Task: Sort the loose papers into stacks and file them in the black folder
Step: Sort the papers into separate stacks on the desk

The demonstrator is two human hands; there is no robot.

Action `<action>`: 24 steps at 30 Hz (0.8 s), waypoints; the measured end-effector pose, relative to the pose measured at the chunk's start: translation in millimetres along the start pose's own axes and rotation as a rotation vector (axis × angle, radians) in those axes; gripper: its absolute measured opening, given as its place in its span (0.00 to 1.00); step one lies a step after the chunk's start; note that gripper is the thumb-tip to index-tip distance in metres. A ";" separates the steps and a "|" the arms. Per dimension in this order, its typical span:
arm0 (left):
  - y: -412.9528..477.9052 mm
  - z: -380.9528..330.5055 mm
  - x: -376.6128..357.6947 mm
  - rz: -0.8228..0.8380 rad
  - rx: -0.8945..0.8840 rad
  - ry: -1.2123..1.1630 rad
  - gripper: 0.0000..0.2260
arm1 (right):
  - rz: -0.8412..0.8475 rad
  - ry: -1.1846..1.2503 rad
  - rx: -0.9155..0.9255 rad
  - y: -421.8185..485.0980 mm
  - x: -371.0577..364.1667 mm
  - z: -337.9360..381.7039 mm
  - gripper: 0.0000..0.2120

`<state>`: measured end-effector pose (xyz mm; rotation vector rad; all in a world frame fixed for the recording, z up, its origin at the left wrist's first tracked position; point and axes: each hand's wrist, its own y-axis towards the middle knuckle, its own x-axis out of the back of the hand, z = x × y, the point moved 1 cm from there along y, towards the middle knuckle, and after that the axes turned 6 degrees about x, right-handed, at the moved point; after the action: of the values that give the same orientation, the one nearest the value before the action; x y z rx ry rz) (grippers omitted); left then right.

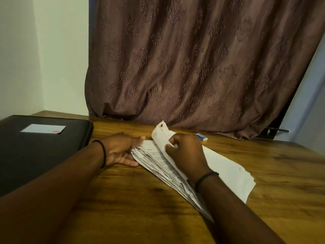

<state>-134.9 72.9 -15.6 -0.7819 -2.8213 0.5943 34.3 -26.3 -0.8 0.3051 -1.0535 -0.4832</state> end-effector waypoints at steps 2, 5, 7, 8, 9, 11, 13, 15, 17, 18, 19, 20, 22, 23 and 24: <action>-1.9 0.3 -4.3 0.045 0.023 0.004 0.11 | -0.005 0.000 0.008 -0.6 -0.2 0.6 0.07; -1.3 1.3 -7.0 0.033 0.011 -0.038 0.05 | -0.011 -0.013 0.011 -1.5 0.2 2.1 0.09; 0.2 1.7 -6.8 0.030 -0.001 -0.060 0.05 | -0.024 -0.007 0.012 -3.3 0.7 2.8 0.13; 0.7 1.7 -6.7 0.034 -0.005 -0.062 0.06 | -0.038 -0.004 0.028 -4.4 0.9 3.3 0.16; 1.0 1.9 -6.9 0.037 -0.008 -0.060 0.07 | -0.050 -0.006 0.054 -5.1 0.8 4.1 0.19; 0.8 2.0 -7.4 0.036 -0.018 -0.049 0.08 | -0.032 -0.034 0.093 -6.4 1.2 5.1 0.20; 0.5 2.0 -8.1 0.031 -0.030 -0.044 0.08 | 0.045 -0.056 0.128 -6.4 0.0 5.3 0.16; 0.0 1.6 -8.8 0.029 -0.038 -0.045 0.07 | 0.151 -0.084 0.149 -8.0 -2.3 7.1 0.15; -0.1 1.6 -9.5 0.026 -0.039 -0.052 0.07 | 0.220 -0.158 0.151 -8.5 -4.7 8.3 0.24; 0.2 1.6 -9.8 0.024 -0.038 -0.054 0.07 | 0.236 -0.201 0.146 -8.0 -5.7 8.8 0.26; 0.3 1.7 -10.3 0.023 -0.039 -0.056 0.07 | 0.242 -0.226 0.142 -7.5 -6.1 9.6 0.25; 0.3 1.9 -10.5 0.023 -0.039 -0.057 0.07 | 0.241 -0.233 0.133 -7.2 -5.9 10.7 0.21; 0.5 2.1 -9.7 0.028 -0.039 -0.061 0.09 | 0.200 -0.227 0.121 -5.8 -4.7 10.8 0.13; 1.2 2.4 -9.1 0.028 -0.037 -0.064 0.10 | 0.172 -0.225 0.113 -5.6 -3.8 10.4 0.11; 1.5 2.5 -8.4 0.027 -0.034 -0.067 0.11 | 0.149 -0.221 0.100 -5.3 -3.0 10.0 0.11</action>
<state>-127.7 68.8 -18.9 -0.8230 -2.8934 0.5886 23.0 -29.4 -0.8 0.2631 -1.3082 -0.3357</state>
